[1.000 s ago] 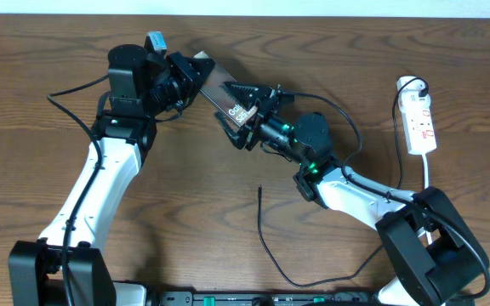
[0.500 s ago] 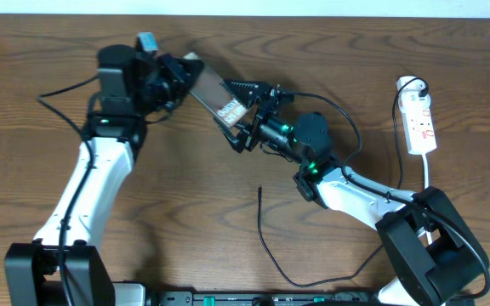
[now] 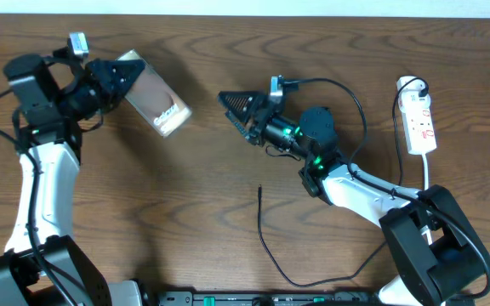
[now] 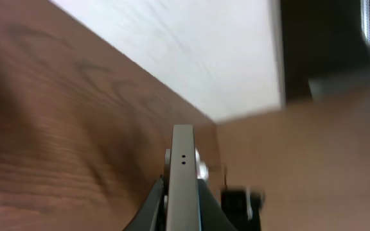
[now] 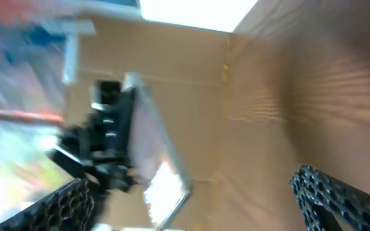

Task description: Plug charger to phone and switch on socket

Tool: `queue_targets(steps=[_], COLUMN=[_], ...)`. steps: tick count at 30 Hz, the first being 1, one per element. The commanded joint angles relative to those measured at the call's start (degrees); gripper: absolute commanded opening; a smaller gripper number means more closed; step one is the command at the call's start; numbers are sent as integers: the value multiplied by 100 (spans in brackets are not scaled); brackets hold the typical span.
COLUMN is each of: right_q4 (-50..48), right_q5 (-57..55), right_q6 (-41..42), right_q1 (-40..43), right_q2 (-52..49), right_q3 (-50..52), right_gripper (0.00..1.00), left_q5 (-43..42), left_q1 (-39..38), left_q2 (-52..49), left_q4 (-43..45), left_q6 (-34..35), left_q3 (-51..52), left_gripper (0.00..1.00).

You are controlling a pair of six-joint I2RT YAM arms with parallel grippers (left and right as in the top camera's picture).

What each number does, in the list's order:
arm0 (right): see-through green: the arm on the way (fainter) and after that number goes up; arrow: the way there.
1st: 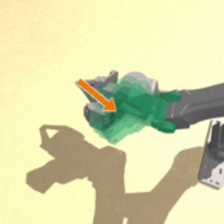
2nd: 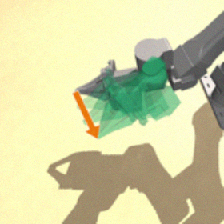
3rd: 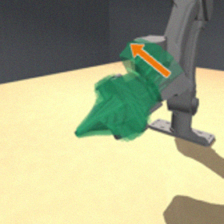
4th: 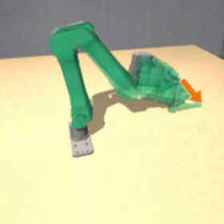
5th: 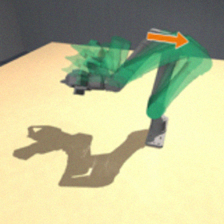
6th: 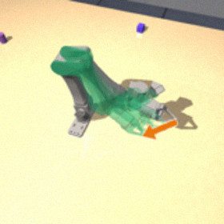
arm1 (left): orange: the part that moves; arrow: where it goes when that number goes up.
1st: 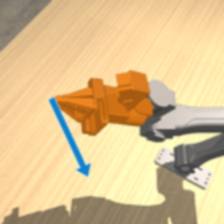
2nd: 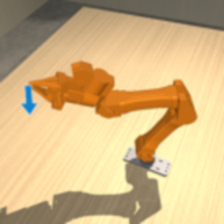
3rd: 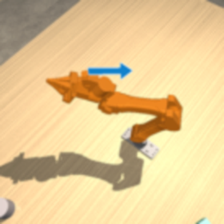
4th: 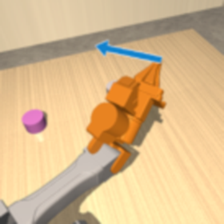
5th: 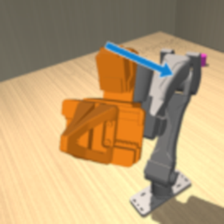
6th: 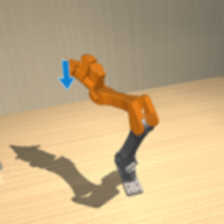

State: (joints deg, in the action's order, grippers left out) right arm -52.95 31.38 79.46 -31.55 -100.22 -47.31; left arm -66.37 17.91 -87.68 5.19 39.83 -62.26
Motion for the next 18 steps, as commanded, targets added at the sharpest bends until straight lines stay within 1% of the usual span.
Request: queue_targets(steps=[1, 4, 5, 8, 10, 11, 13, 15, 18], right_q4=[540, 1493, 2546, 4323, 5460, 6131, 7027, 7930, 8638], right_q5=[177, 413, 612, 603, 348, 103, -280, -669, -811], right_q6=[-1458, -2002, -2487, -3287, -3703, -3840, -3910, -3908, -3930], right_q1=[70, 205, 319, 402, 404, 402, 404, 404, 452], right_q2=[15, 15, 15, 15, 15, 15, 13, 13, 13], right_q3=[-79, -385, -802, -1528, -2015, -2293, -2664, -3023, -3287], right_gripper=[99, 99, 99, 99, 99, 99, 99, 99, 99], left_q5=[-1416, -1401, -1399, -1397, -1327, -1204, -894, -756, -756], left_q1=[42, 39, 39, 39, 39, 39, 39, 39, 39], left_q2=[76, 76, 74, 68, 39, 13, -52, -170, -398], left_q4=[-256, -640, -896, -1311, -1572, -1731, -2039, -2339, -2645], left_q6=[-1377, -2138, -2583, -3270, -3615, -3766, -4002, -4306, -4660], left_q3=[-94, -94, -94, -87, -83, -83, -79, -79, -79], left_gripper=[7, 7, 7, 7, 7, 7, 7, 7, 7])
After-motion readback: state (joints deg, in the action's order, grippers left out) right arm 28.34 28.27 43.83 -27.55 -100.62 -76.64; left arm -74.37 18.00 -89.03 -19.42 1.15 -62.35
